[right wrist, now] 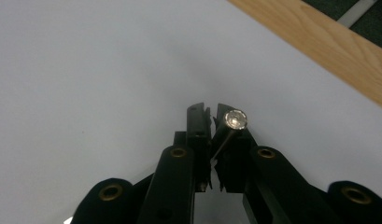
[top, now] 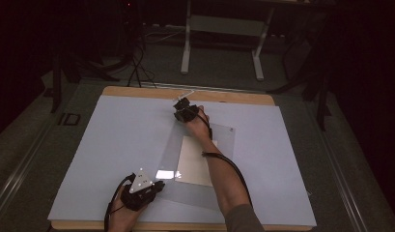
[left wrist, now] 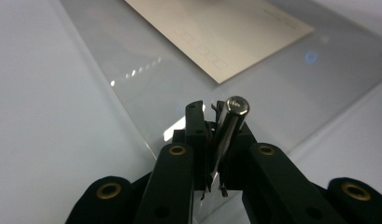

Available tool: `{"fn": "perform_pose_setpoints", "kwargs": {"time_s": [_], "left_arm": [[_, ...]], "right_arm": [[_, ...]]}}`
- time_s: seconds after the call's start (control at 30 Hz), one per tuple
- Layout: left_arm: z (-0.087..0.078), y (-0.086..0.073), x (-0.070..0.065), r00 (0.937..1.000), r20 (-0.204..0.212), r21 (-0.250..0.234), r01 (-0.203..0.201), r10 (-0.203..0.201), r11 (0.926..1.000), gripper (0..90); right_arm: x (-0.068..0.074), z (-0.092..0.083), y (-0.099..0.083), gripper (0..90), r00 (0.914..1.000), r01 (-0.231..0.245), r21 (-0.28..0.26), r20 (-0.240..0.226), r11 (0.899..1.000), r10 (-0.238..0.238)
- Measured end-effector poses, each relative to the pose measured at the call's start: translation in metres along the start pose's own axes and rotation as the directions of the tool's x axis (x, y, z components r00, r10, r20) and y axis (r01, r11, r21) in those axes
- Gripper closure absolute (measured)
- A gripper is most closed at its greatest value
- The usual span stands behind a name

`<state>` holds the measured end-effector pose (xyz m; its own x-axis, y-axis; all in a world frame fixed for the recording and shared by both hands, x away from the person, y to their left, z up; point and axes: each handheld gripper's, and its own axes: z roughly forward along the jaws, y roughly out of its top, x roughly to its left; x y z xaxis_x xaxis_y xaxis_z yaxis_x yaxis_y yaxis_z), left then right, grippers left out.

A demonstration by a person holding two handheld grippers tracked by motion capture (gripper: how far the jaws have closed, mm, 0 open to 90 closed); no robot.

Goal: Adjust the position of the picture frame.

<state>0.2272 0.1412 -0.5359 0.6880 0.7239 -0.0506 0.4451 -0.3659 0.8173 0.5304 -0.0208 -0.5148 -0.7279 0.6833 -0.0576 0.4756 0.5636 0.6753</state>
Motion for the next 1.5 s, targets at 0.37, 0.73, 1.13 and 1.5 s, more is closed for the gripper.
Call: {"fn": "perform_pose_setpoints", "kwargs": {"time_s": [0.37,0.73,1.13,1.5], "left_arm": [[-0.017,0.013,0.038,0.9898,-0.084,-0.051,0.110,-0.114,0.9926,82.6],[-0.016,0.052,0.073,0.9899,-0.088,-0.080,0.104,-0.111,0.9913,82.2],[0.000,0.091,0.115,0.9916,-0.058,-0.077,0.111,-0.116,0.9908,83.2],[0.036,0.106,0.165,0.9852,-0.044,0.016,0.166,-0.165,0.9859,84.3]], "right_arm": [[-0.029,-0.042,-0.007,84.5,0.9980,-0.041,-0.004,0.049,0.999,0.041],[-0.064,-0.108,-0.021,85.4,0.9871,-0.149,-0.069,0.049,0.986,0.152],[-0.081,-0.149,-0.061,85.5,0.9685,-0.233,-0.018,0.087,0.972,0.233],[-0.065,-0.167,-0.092,85.4,0.9736,-0.208,0.062,0.108,0.976,0.201]]}}
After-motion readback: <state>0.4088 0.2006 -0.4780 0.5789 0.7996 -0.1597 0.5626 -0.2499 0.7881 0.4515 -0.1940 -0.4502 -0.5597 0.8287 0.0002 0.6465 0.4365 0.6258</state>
